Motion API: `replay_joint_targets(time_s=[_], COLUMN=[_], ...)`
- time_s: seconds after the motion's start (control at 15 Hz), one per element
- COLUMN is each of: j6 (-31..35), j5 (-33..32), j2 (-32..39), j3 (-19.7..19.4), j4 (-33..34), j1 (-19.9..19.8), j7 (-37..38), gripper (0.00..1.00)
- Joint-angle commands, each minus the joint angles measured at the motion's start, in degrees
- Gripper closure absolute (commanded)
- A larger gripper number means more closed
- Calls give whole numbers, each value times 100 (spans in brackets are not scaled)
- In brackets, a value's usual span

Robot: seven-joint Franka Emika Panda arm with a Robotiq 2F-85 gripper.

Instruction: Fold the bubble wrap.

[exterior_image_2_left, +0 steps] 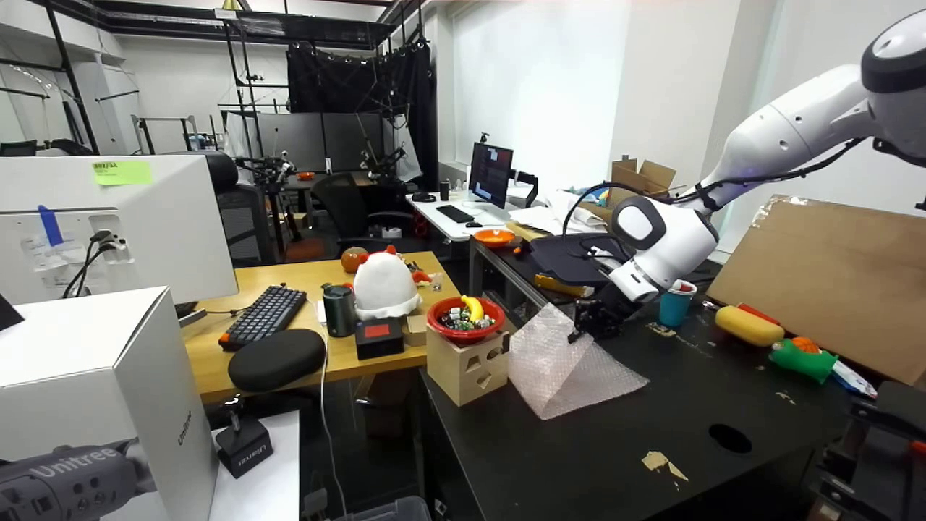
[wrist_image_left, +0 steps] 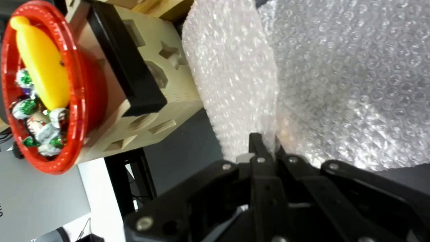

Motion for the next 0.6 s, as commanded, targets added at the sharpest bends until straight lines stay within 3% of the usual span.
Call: replay_joint_targets(time_s=[0.0, 0.53], j6=[-265, -9], j5=[12, 11], j2=[-329, -296], j3=[-256, -1145], j4=[-422, -141], j1=[-104, 282], j7=[439, 1100], gripper=[99, 99])
